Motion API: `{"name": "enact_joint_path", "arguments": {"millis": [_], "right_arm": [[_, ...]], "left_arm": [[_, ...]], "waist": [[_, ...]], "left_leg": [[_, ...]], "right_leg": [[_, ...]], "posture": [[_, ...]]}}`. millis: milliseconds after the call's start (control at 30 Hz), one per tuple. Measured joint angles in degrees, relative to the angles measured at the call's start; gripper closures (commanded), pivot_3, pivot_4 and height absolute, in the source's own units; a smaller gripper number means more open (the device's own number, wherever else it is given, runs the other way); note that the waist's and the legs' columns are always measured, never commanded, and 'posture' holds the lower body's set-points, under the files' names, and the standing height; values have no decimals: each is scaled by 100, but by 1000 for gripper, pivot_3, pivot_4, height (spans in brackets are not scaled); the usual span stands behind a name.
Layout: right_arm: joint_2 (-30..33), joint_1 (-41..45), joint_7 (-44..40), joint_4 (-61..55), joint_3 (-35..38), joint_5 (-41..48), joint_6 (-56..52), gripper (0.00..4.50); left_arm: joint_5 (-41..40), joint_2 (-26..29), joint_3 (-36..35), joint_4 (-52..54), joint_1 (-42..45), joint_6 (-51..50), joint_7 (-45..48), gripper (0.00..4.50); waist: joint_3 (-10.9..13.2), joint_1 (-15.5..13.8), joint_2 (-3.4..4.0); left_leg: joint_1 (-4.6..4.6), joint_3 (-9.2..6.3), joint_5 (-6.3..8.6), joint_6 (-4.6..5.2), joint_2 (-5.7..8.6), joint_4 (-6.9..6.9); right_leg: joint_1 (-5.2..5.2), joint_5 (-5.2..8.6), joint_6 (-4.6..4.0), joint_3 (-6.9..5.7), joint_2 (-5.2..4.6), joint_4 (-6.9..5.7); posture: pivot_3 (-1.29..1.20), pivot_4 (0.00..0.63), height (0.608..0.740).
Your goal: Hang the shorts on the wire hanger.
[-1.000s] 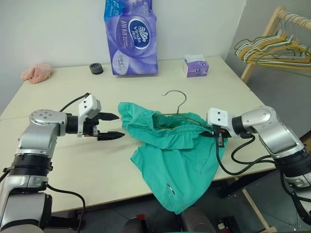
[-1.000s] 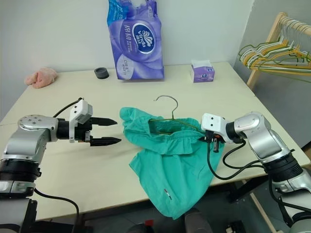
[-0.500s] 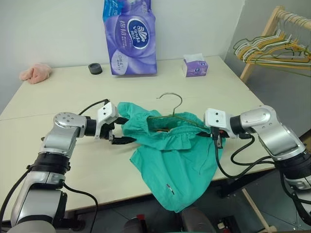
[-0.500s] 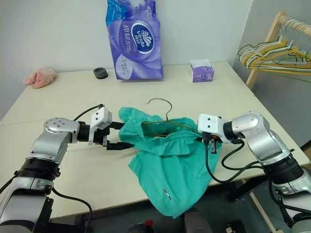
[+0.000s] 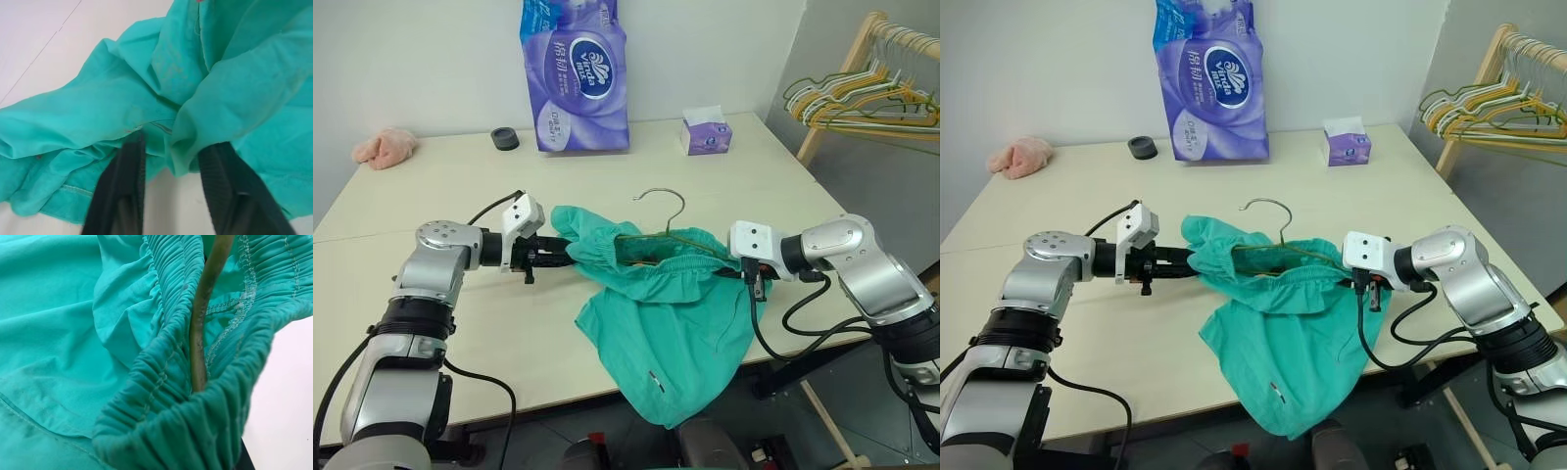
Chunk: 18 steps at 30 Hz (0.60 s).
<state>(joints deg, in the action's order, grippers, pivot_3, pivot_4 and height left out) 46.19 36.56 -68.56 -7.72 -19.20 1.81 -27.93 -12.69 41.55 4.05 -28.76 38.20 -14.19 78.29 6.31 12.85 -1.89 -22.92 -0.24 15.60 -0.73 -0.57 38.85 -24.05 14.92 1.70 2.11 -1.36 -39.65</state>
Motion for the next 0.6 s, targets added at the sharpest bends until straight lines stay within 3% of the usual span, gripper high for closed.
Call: {"name": "enact_joint_path", "arguments": {"millis": [67, 600], "right_arm": [[0, -1, -2, 0, 0, 0, 0, 4500], [524, -430, -255, -171, 60, 166, 18, 4500]], "left_arm": [[-25, -23, 5, 100, -106, -40, 0, 4459], [301, 14, -426, -1265, 549, 882, -1022, 4459]], "waist": [[0, -1, 0], [0, -6, 0]], "left_leg": [[0, 0, 0, 0, 0, 0], [0, 0, 0, 0, 1, 0]], "right_leg": [[0, 0, 0, -1, 0, 0], [0, 0, 0, -2, -1, 0]], "posture": [[-250, 56, 740], [-246, 55, 740]]}}
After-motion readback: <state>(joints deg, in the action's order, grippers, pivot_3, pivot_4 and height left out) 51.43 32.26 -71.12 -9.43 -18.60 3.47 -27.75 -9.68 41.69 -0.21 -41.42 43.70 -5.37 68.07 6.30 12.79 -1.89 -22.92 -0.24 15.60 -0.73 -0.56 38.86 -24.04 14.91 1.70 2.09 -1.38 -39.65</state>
